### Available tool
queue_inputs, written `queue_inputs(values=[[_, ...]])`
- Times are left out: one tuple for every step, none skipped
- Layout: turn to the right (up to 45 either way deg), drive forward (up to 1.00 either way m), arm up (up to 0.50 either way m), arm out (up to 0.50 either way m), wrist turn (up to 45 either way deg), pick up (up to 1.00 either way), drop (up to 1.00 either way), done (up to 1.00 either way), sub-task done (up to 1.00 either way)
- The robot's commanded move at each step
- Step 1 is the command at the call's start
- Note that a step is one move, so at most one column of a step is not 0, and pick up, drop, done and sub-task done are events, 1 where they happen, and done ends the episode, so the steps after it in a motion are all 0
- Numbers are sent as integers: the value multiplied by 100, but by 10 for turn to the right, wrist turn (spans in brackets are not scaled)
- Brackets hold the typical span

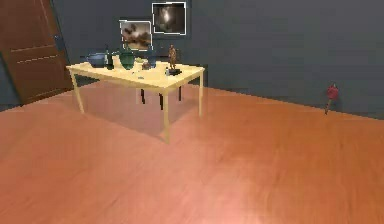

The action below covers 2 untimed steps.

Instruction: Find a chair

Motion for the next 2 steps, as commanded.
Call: queue_inputs(values=[[120, 0, 0, 0, 0, 0, 0, 0, 0], [30, 0, 0, 0, 0, 0, 0, 0, 0]])
